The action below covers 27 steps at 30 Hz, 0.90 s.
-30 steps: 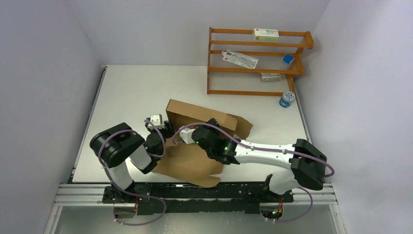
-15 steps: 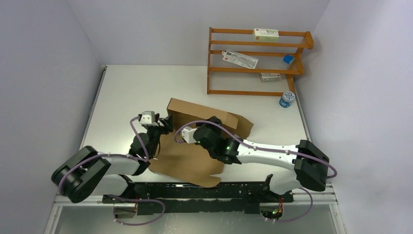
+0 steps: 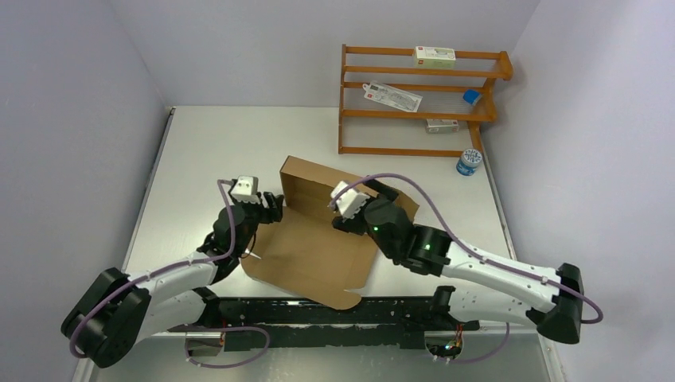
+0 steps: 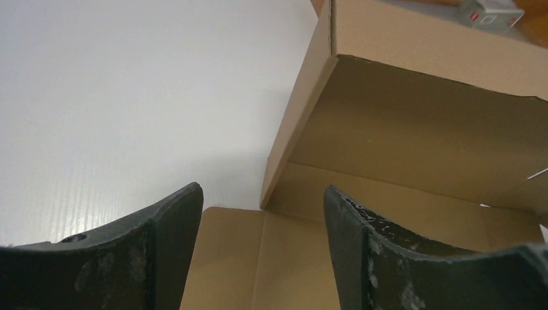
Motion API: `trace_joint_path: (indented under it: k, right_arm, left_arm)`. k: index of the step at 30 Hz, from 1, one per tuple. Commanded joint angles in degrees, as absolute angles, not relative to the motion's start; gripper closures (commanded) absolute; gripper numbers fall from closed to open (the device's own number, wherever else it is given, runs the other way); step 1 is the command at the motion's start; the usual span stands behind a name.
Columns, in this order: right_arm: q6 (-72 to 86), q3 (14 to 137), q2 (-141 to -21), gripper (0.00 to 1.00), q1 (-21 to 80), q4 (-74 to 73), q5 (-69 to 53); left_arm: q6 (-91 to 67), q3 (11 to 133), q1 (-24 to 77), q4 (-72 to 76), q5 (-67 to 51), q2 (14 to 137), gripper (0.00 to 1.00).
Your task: Fold the paper box
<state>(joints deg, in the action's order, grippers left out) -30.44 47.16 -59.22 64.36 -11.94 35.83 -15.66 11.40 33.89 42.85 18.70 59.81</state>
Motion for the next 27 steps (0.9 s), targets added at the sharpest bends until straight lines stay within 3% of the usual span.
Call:
trace_joint_path:
  k: [1, 9, 18, 24, 27]
  right_arm:
    - [-20.8, 46.3, -54.7, 0.1, 62.1, -13.0, 37.7]
    - [-7.5, 48.0, -53.7, 0.13, 45.1, -23.1, 37.8]
    - [-5.8, 44.6, -57.2, 0.13, 41.6, -19.1, 32.8]
    - [-3.3, 41.4, -58.8, 0.13, 41.0, -11.9, 29.5]
    - [-1.5, 39.6, -60.0, 0.12, 41.0, -6.5, 27.8]
  left_arm:
    - [-15.9, 16.4, 32.3, 38.3, 14.0, 63.2, 0.27]
    - [-17.2, 18.6, 26.8, 42.7, 5.3, 69.0, 0.26]
    - [-15.1, 20.5, 26.0, 48.0, 1.7, 75.1, 0.28]
    - [-14.5, 21.2, 25.7, 54.5, -0.5, 80.9, 0.37]
    - [-14.9, 21.4, 25.6, 57.5, -2.2, 82.9, 0.48]
